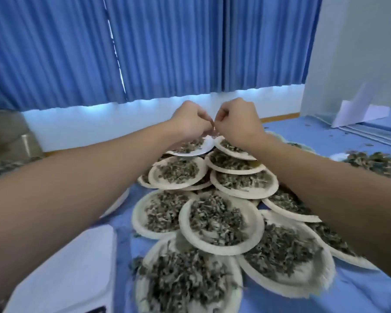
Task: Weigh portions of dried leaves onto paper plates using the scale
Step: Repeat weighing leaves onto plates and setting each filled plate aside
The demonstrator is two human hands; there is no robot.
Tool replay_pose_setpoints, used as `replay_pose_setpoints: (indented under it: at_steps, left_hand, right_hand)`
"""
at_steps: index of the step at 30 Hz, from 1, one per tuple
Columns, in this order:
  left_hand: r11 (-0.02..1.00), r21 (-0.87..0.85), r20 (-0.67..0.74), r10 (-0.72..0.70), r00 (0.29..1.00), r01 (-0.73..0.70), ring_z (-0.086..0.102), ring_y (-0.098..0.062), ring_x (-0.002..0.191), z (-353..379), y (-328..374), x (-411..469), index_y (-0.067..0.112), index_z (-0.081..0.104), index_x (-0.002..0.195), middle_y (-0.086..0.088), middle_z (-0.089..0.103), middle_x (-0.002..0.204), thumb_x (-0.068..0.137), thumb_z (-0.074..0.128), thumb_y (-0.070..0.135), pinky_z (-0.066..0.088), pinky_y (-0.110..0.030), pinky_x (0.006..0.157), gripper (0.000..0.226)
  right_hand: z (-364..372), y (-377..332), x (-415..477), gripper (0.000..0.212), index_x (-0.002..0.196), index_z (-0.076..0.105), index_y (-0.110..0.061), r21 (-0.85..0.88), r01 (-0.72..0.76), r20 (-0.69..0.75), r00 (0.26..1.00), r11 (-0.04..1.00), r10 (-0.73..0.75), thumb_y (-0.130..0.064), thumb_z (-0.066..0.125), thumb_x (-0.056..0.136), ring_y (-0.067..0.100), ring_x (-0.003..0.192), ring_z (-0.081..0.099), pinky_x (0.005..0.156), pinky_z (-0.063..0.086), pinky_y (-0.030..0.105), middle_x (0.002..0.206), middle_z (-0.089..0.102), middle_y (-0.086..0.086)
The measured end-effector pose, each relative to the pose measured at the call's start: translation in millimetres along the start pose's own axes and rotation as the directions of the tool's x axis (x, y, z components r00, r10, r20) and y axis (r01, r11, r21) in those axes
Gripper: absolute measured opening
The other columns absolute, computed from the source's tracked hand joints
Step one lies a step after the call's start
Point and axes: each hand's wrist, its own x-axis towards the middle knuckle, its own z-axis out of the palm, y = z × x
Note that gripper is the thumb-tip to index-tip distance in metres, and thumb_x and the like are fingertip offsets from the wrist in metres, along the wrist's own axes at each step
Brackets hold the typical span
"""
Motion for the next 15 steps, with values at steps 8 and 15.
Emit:
replay_pose_setpoints:
  at_steps: [8,15]
  left_hand:
    - [0.988,0.054,-0.104,-0.138,0.985,0.145,0.067,-0.018,0.074,-126,-96,-115,-0.001,0.075,0.089,-0.021,0.075,0.091,0.083,0.069,0.001,0.061,-0.039,0.081,0.008]
    - [0.966,0.247,-0.054,-0.070,0.996,0.082,0.064,-0.012,0.082,-173,-163,-176,0.004,0.078,0.096,-0.006,0.075,0.091,0.087,0.067,0.002,0.051,-0.030,0.079,0.014]
  right_hand:
    - [87,-146,-56,0.010,0.080,0.076,-0.014,0.154,0.188,0.159,0.964,0.970,-0.212,-0.011,0.067,0.081,0.023,0.084,0.068,0.073,0.053,0.029,0.083,0.074,0.004]
    - [133,-194,-96,0.010,0.086,0.079,-0.011,0.211,0.425,0.388,0.790,0.880,-0.475,-0.010,0.068,0.086,0.027,0.081,0.066,0.076,0.051,0.033,0.079,0.071,0.005]
